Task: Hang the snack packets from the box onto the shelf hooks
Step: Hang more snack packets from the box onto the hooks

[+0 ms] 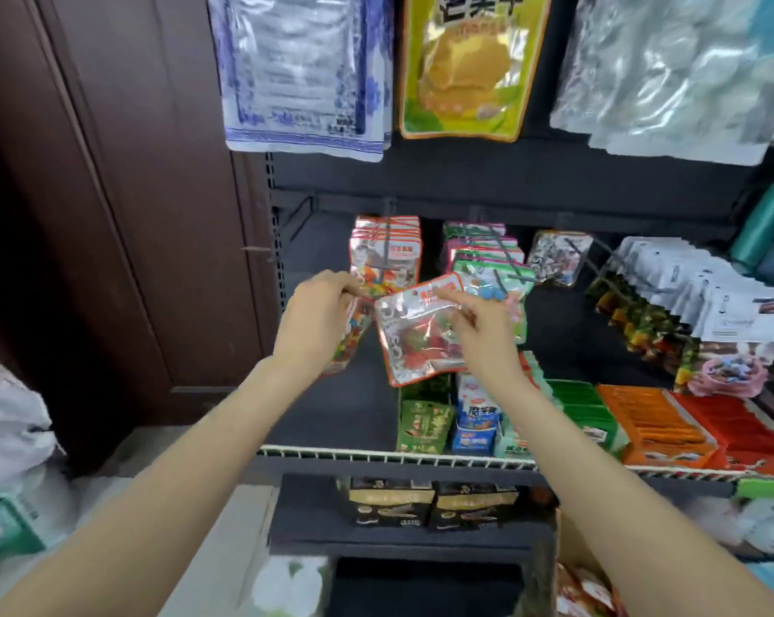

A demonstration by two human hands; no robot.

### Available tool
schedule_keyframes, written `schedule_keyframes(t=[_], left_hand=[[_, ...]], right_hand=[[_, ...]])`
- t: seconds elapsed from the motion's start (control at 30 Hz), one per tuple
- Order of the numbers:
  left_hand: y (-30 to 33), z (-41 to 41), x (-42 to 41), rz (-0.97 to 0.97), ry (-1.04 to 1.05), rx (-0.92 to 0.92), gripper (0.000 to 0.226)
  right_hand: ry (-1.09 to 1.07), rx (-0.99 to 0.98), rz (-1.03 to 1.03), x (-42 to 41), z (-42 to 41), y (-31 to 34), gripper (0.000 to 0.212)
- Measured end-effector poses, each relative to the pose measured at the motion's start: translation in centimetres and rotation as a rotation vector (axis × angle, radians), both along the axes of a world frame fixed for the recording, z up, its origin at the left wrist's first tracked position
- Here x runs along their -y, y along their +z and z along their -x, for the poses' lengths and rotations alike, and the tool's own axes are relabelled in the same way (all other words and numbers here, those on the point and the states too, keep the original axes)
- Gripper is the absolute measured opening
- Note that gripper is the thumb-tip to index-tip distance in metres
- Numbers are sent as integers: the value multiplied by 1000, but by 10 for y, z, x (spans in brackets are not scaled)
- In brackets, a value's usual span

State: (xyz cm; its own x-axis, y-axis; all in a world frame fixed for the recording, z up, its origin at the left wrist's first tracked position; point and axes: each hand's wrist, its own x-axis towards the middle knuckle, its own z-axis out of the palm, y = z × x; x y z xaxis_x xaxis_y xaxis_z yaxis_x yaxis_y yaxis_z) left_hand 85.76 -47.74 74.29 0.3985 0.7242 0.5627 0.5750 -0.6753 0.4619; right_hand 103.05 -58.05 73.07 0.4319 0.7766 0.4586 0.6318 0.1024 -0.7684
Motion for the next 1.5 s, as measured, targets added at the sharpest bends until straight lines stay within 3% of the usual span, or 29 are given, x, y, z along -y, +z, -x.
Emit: schedule_keyframes(t=[0.27,0.6,0.87,1.13,1.23,1.37,1.5], left_hand=[[4,24,-55,-18,26,-35,24],[8,18,-60,-17,-15,-17,23],[11,19,-63,-24,-26,-64,25],[13,17,-73,23,-142,-139,26],[15,21,-71,113,-252,-96,21],[19,22,-61,190,-438,-98,17],[15,7,-43,254,-574,-38,13]], right_hand=[[-23,-95,-79,-54,36,-13,39],[-107,60,-101,-59,36,-24,40],[-177,207,132,-101,27,-21,39],[-188,-52,449,-161,1,-6,39],[-259,-104,271,-140,10,-12,36],[-54,-49,74,-75,36,-24,19],[170,-43,129,-46,41,-22,15]])
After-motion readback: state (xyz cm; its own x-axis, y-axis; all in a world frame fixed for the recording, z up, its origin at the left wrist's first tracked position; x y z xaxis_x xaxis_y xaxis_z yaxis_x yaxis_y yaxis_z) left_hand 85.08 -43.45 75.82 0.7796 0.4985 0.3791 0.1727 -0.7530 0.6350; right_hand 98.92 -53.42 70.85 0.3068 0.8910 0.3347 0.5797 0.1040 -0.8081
